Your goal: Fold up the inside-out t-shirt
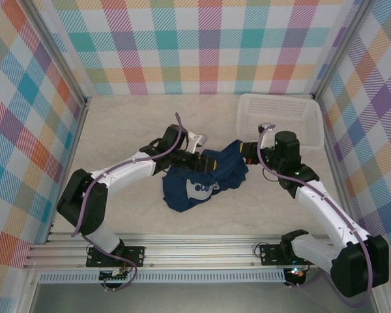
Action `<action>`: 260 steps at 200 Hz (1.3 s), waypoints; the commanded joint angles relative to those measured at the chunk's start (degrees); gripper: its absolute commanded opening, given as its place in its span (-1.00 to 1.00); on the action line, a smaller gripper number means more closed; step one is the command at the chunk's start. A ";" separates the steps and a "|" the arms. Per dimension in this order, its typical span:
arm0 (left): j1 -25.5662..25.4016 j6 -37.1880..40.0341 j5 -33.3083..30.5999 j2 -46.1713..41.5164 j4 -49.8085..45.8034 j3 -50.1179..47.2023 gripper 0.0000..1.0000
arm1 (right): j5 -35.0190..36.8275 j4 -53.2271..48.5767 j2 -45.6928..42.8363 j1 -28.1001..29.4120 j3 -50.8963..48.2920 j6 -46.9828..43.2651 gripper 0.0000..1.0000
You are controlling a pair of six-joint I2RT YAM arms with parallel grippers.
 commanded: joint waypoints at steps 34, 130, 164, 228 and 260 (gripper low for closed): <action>-1.59 -1.65 2.59 -0.22 2.52 0.49 -0.16 | 0.34 1.44 -0.71 -0.40 -0.13 0.14 -1.00; 2.39 2.20 -17.46 -21.92 -5.25 -1.30 -1.00 | -2.71 7.88 5.06 0.31 7.70 2.87 -1.00; 6.12 0.16 -27.57 -29.36 -12.60 -2.13 -1.00 | -3.25 2.64 19.88 7.42 21.22 1.25 -0.64; 16.57 -3.73 -37.16 -33.59 -19.12 -4.58 -1.00 | 9.09 -21.94 17.73 6.84 19.08 -7.52 0.00; 19.28 -3.66 -36.77 -33.75 -19.91 -2.99 -1.00 | 11.41 -26.65 22.41 5.43 12.80 -5.09 0.09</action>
